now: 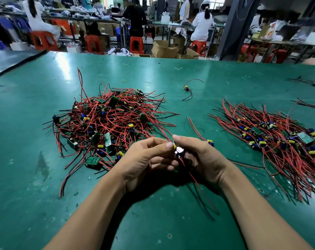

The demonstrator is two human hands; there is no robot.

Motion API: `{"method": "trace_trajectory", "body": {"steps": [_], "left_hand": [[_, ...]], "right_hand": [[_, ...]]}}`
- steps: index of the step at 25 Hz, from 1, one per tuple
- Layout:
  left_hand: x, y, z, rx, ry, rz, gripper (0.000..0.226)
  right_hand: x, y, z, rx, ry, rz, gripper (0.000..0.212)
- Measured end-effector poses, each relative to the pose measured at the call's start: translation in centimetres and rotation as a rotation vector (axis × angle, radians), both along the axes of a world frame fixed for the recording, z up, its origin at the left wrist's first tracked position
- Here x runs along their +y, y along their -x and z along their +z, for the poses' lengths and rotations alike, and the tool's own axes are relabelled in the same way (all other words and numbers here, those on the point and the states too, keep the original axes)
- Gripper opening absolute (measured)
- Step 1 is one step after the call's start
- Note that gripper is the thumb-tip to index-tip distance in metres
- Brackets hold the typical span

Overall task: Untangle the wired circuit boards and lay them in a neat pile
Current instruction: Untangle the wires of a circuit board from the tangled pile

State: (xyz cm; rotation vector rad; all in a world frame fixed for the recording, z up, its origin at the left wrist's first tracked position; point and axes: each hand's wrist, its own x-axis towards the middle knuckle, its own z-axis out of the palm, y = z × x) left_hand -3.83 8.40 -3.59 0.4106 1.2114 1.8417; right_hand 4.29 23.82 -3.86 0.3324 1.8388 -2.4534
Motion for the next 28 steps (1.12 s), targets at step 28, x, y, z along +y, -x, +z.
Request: {"method": "trace_trajectory", "body": {"steps": [28], "left_hand": [[1.1, -0.3, -0.2, 0.245, 0.212, 0.186, 0.011]], "right_hand": [[-0.6, 1.3, -0.5, 0.06, 0.026, -0.219, 0.024]]}}
